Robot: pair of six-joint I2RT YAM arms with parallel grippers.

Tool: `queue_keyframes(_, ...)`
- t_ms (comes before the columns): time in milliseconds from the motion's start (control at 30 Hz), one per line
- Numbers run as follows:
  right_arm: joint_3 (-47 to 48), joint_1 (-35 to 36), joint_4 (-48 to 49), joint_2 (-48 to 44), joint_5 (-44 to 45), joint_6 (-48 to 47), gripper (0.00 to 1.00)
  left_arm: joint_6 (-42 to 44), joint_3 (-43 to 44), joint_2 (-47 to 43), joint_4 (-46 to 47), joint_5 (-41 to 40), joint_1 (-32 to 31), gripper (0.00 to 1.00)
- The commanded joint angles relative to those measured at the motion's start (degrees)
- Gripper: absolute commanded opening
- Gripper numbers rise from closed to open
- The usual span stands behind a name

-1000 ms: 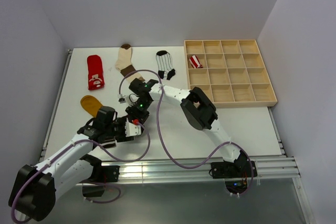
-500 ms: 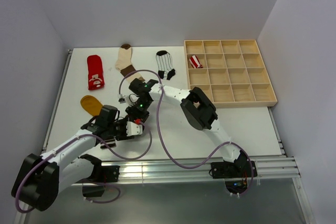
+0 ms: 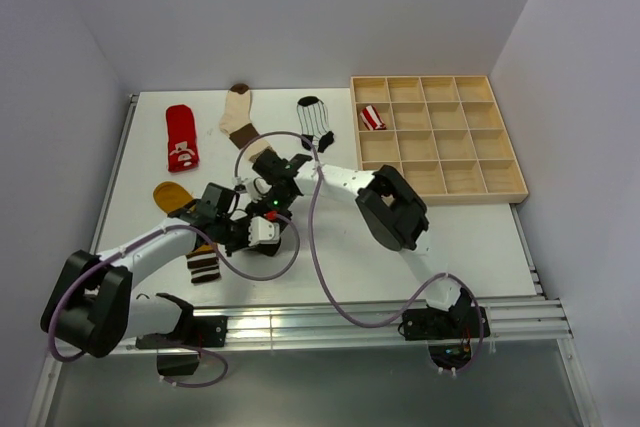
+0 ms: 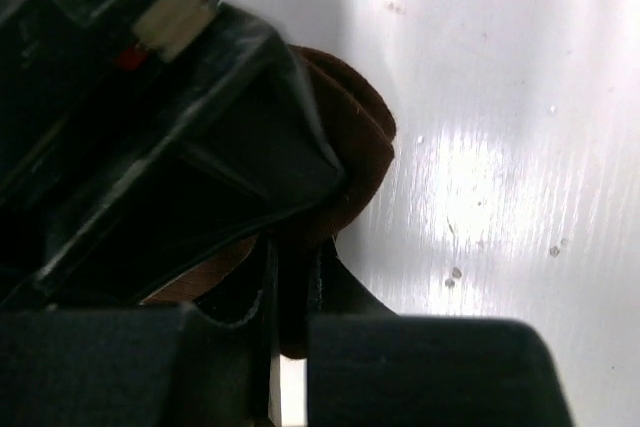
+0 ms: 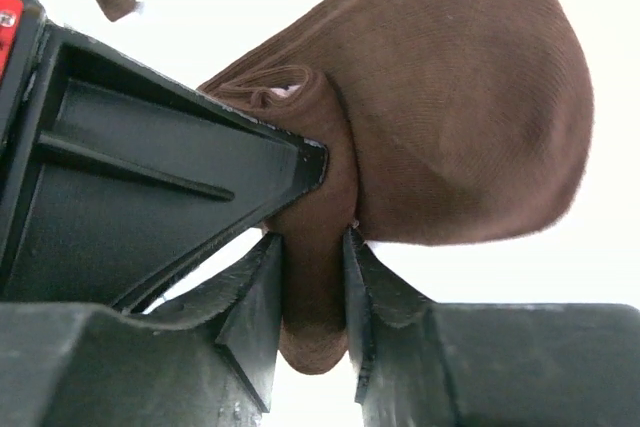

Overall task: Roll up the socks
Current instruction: Roll the sock at the center of the board.

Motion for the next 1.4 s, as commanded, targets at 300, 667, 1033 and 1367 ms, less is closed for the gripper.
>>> queue_keyframes(300,-24.0,-8.1,17.2,-25.4,15.1,9.8,0.42,-7.0,7.1,8.3,0.6,7.9,-0.7,0.0)
queue_keyframes(667,-38.0,-13.4,23.6,-39.9,22.3,12.8,0.43,-12.7,22.3,22.4,-4.8,14.5,-1.9,0.0)
queue_keyframes(1033,-48.6,-11.4,37.2,-47.3,27.1,12.6,0.49,-5.1,28.5,29.6,-20.0,15.2,-0.8,0.0)
queue_keyframes(1367,-57.5,-0.1,53.4,-50.9,37.6,9.5,0.55,0.6,32.8,36.7,-30.4,18.0,2.7,0.0)
